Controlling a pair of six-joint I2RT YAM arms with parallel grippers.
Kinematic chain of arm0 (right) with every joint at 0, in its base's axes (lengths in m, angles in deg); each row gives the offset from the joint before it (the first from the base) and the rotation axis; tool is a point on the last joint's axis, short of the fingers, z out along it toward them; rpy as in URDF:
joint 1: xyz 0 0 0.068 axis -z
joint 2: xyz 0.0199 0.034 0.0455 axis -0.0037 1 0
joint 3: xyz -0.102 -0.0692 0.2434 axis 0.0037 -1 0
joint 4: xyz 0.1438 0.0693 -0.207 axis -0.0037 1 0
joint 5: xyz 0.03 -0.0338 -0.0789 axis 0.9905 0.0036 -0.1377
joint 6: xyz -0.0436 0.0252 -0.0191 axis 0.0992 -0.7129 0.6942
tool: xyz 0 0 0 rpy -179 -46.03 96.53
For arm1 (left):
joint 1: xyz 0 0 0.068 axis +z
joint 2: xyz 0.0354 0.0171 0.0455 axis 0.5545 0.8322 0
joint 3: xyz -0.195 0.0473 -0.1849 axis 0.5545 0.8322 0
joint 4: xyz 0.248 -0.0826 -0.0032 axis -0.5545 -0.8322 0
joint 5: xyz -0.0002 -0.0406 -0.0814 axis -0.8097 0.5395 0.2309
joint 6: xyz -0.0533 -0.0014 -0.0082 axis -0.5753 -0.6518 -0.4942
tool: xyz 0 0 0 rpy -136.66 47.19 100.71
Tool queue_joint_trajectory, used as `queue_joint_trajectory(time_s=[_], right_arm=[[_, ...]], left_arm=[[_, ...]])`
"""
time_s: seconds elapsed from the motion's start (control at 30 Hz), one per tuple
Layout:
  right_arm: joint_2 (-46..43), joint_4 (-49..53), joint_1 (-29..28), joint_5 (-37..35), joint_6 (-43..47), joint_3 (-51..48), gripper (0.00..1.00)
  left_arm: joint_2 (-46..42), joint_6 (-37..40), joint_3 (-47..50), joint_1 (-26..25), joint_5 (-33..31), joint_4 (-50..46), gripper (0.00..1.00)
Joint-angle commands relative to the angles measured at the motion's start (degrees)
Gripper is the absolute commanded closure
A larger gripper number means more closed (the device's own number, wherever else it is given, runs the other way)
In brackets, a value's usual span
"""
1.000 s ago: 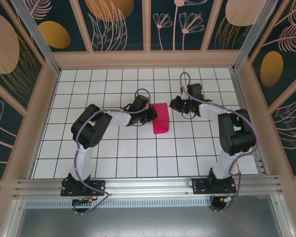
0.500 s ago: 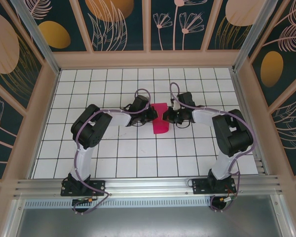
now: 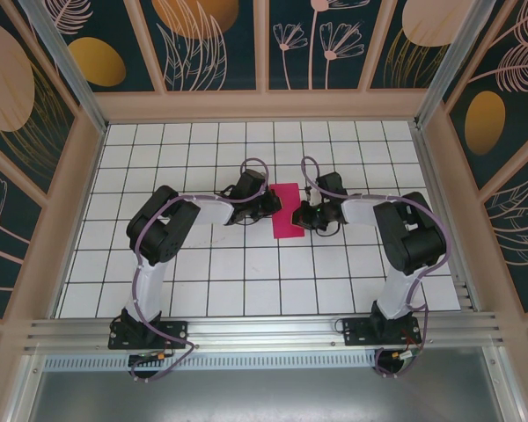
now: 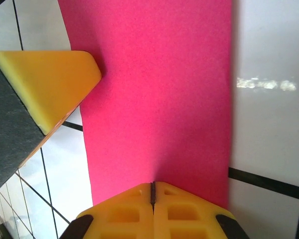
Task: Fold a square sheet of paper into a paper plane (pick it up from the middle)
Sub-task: Fold the square sheet of paper in half at the center of the table.
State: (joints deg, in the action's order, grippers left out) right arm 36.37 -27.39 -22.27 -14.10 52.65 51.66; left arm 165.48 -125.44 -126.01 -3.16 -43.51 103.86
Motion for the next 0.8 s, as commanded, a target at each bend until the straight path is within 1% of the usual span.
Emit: queue_joint_trajectory(time_s=[0.0, 0.13, 0.43, 0.57, 0.67, 0.77], right_arm=[[-0.03, 2.14, -0.1, -0.14, 1.73, -2.68, 1.0], [-1.73, 3.05, 0.19, -0.83, 1.97, -5.2, 1.0], [-8.78, 5.2, 1.22, -1.71, 2.06, -14.93, 1.0], [-11.87, 6.57, 1.74, -2.22, 2.18, -11.84, 1.0], [-13.4, 4.78, 1.79, -1.72, 1.34, -7.51, 1.0], [-10.54, 2.25, 1.63, -1.15, 0.37, -3.88, 1.0]], left_arm=[[6.41, 2.29, 4.57, 1.09, -8.75, -14.4, 1.0], [6.58, 2.21, 4.64, 1.1, -9.02, -14.21, 1.0], [6.17, 2.34, 5.01, 1.15, -9.39, -13.95, 1.0], [5.88, 2.56, 4.93, 1.14, -9.5, -13.95, 1.0], [5.71, 2.57, 4.91, 1.14, -9.43, -13.95, 1.0], [5.61, 2.59, 4.92, 1.07, -9.26, -14.03, 1.0]])
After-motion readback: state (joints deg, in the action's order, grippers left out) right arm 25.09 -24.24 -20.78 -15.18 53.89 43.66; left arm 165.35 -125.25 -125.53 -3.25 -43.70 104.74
